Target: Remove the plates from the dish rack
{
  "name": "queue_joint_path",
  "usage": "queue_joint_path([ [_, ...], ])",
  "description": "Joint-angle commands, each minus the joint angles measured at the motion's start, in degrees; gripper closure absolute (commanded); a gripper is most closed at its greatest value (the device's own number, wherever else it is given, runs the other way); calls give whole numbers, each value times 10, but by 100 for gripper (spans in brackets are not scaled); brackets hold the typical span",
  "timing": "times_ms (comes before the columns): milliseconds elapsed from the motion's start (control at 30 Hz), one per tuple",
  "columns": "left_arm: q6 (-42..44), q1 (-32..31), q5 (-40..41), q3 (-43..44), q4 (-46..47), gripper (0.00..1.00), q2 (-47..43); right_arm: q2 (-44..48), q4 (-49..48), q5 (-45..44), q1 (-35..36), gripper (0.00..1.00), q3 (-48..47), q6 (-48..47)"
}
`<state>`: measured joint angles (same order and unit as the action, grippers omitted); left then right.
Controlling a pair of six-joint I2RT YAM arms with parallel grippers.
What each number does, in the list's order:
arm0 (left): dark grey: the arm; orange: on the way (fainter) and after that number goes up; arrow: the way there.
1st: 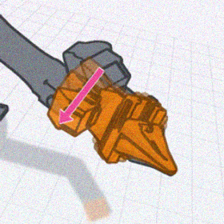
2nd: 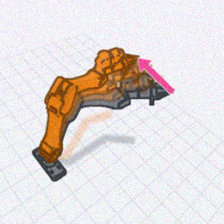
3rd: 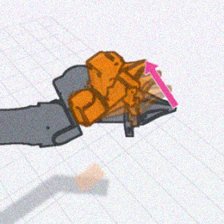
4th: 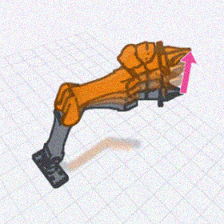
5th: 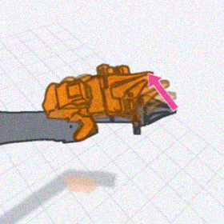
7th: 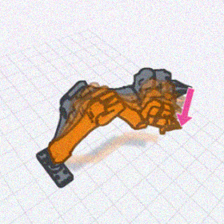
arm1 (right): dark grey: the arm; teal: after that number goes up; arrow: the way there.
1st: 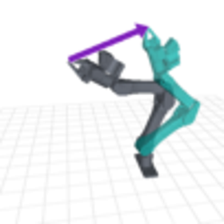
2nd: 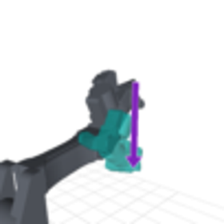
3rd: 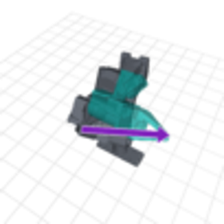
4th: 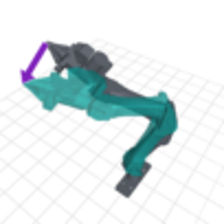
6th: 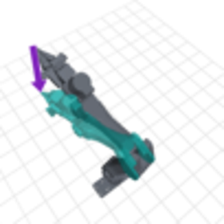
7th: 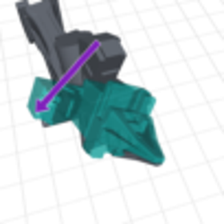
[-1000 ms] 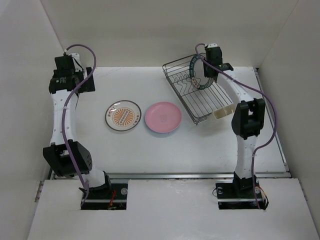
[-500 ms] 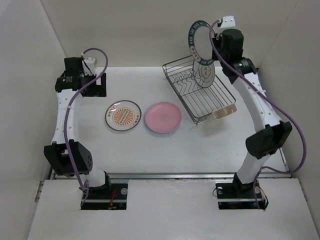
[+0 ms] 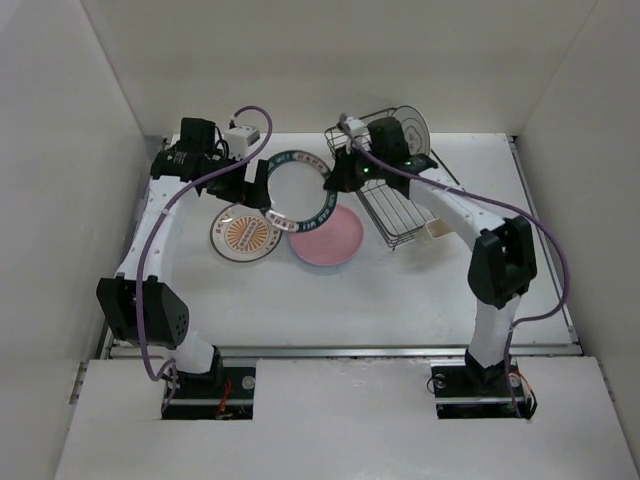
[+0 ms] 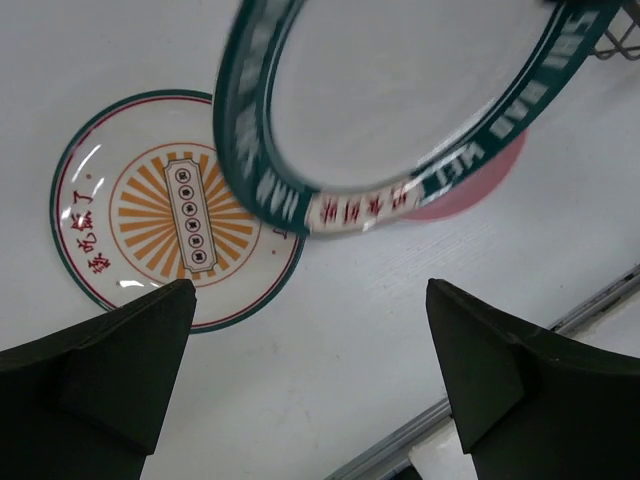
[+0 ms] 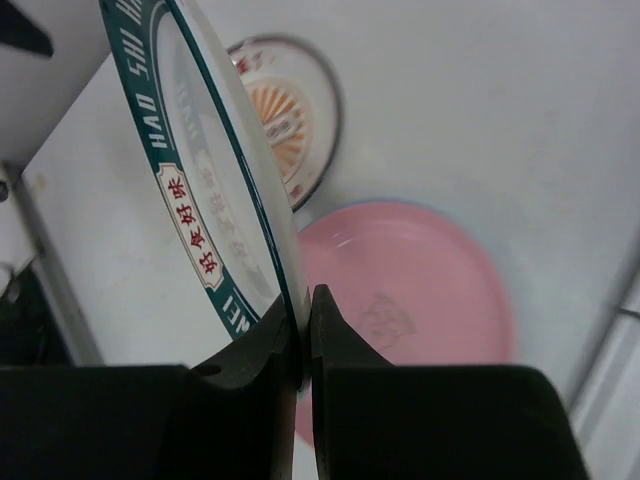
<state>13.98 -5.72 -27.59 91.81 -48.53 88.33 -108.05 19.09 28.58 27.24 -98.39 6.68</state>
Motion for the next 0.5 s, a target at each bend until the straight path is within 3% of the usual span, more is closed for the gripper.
queue_joint_path([
  [0,9,-8,9,-17,12,0,17,2,-103,137,23,100,-3,33],
  [133,15,-8,50,-43,12,0,39,-9,-147,175,37,100,11,60],
  [200,15,-8,44,-60,6,7,39,-26,-147,194,48,100,4,60],
  [333,21,-8,-5,-66,-13,66,39,-42,-147,194,55,100,-2,60],
  [367,16,-8,3,-66,-18,95,39,-48,-147,194,55,100,-2,65],
  [467,6,-8,30,-66,-18,100,39,-48,-141,183,60,100,-14,65],
])
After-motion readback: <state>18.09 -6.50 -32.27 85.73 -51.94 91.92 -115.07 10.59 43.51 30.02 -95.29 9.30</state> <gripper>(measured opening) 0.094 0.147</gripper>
